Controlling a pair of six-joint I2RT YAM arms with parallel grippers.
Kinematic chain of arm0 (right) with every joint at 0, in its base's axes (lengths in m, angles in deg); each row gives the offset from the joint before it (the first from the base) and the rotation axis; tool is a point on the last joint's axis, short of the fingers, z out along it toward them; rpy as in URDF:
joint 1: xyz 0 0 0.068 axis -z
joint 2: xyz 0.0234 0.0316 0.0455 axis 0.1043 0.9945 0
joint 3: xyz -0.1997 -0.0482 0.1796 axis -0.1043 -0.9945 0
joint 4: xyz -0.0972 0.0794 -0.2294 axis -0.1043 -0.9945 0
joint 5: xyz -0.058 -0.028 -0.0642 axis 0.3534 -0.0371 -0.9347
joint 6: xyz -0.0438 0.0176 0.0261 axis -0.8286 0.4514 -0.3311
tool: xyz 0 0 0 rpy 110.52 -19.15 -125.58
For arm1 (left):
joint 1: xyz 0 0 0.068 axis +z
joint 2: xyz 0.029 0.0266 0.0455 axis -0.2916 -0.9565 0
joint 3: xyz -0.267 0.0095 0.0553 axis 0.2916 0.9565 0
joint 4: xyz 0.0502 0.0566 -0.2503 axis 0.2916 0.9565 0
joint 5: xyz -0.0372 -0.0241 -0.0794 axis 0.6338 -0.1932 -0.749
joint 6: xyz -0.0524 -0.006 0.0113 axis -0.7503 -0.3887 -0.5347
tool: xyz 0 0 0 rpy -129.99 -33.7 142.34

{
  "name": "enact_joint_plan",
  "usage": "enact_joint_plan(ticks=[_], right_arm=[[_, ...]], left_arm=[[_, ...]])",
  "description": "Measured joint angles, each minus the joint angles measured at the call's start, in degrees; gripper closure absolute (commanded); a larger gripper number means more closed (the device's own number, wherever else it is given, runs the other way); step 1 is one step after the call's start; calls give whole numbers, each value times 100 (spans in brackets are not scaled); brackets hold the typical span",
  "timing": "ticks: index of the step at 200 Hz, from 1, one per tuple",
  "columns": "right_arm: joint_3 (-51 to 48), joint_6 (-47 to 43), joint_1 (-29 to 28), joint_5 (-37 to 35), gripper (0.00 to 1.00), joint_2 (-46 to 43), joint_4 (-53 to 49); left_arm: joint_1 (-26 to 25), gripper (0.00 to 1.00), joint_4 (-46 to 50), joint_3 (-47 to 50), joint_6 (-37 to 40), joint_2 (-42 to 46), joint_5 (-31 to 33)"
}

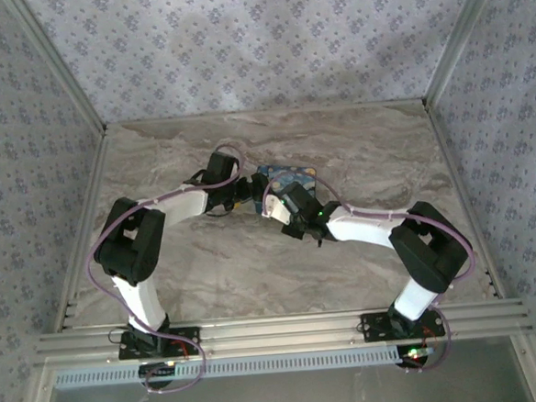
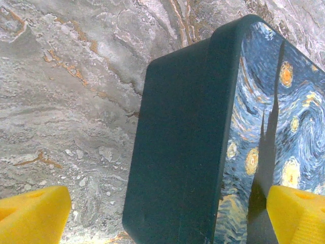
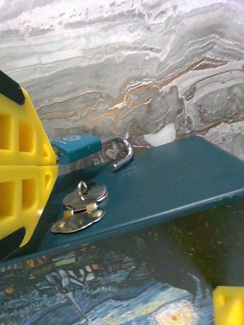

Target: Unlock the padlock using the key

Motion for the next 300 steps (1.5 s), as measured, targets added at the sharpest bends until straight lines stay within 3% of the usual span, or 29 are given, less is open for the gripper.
enact_joint_plan(ticks=[88, 129, 150, 173, 246, 300], right_arm=[[-369, 525, -356, -37, 100, -1058, 15], [-393, 826, -343, -68, 100, -1113, -79], [-393, 1191, -291, -37, 71, -1113, -319], [-396, 1558, -203, 107, 60, -1110, -584], [-525, 2446, -249, 358, 59, -522, -586], [-514, 2695, -243, 332, 68, -131, -573]], left_arm=[[2, 2, 63, 289, -2, 339, 181], [20, 2, 68, 369, -4, 459, 236], [28, 2, 66, 442, -4, 527, 260], [37, 2, 63, 610, -4, 717, 326], [76, 2, 42, 986, -33, 1209, 391], [79, 2, 42, 1049, -94, 1233, 472]])
